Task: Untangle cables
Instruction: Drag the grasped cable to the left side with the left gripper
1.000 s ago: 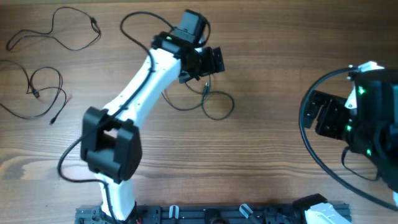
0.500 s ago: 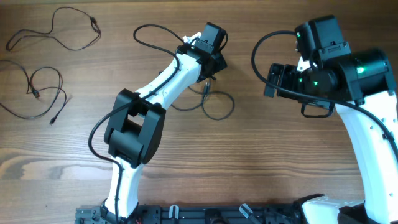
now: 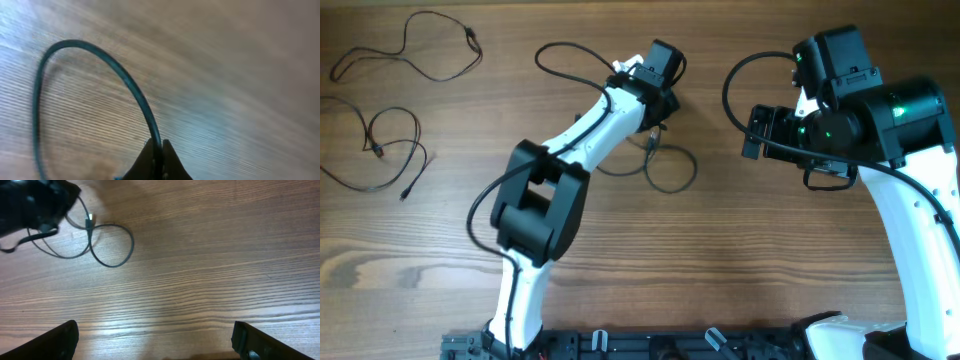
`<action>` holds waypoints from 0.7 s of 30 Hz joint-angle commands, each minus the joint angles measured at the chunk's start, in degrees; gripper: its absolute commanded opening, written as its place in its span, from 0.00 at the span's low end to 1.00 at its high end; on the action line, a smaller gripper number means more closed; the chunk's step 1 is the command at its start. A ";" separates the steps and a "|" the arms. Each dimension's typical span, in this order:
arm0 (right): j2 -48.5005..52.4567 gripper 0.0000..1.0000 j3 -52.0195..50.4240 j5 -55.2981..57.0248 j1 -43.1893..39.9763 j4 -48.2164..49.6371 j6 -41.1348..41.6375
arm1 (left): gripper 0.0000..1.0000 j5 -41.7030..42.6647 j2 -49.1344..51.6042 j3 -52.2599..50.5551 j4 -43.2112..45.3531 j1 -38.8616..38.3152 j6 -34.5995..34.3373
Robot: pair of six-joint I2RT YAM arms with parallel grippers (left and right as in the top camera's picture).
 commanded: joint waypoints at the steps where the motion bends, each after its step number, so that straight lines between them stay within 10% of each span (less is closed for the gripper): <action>1: 0.39 1.00 -0.22 -0.50 0.13 0.33 -0.63 | 0.04 -0.83 -11.54 0.15 0.46 -0.09 0.15; 21: 0.42 1.00 -0.22 -0.52 0.13 2.75 -0.61 | 0.04 -1.01 -48.63 0.13 -6.21 12.11 1.62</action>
